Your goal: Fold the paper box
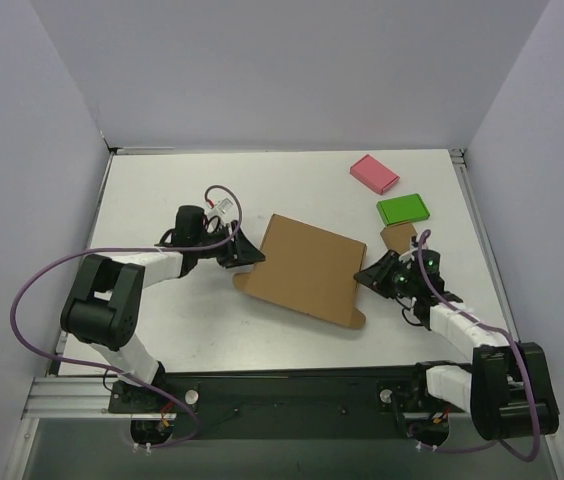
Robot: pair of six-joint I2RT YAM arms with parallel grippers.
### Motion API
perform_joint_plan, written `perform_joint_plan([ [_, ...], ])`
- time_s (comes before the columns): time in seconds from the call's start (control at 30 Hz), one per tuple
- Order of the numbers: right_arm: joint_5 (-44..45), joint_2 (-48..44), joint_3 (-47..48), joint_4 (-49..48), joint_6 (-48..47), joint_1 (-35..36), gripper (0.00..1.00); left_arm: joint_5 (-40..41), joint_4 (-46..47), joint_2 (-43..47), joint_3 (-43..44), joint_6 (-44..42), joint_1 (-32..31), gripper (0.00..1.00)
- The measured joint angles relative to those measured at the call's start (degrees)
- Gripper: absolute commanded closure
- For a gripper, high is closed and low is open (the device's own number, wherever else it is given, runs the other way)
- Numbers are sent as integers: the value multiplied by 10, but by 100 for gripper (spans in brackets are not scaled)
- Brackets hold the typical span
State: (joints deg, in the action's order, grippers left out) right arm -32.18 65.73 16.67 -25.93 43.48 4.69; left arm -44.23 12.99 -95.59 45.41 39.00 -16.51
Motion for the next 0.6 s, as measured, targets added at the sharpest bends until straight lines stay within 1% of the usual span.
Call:
perform_joint_plan([
  [0.03, 10, -5, 5, 12, -8, 5, 44, -1, 3, 0, -2, 6, 0, 52],
  [0.07, 20, -10, 9, 28, -20, 12, 37, -5, 8, 0, -3, 14, 0, 52],
  [0.13, 45, -26, 15, 66, -42, 32, 26, -16, 14, 0, -4, 25, -3, 53],
  [0.23, 99, -74, 27, 129, -88, 91, 20, -29, 22, 0, -7, 42, -6, 53],
  [0.3, 147, -116, 42, 167, -129, 142, 19, -34, 23, 0, -9, 54, -5, 54],
  [0.33, 180, -140, 49, 185, -151, 170, 14, -35, 25, 0, -9, 59, -2, 54],
  [0.43, 254, -183, 70, 221, -213, 242, 13, -36, 31, 0, -9, 71, 4, 55],
  [0.5, 309, -192, 87, 243, -248, 298, 13, -34, 32, 0, -9, 74, 6, 55],
  [0.53, 344, -192, 96, 256, -266, 331, 4, -31, 31, 0, -9, 74, 9, 55],
  [0.6, 410, -189, 113, 276, -292, 397, 4, -27, 31, 0, -9, 73, 12, 55],
])
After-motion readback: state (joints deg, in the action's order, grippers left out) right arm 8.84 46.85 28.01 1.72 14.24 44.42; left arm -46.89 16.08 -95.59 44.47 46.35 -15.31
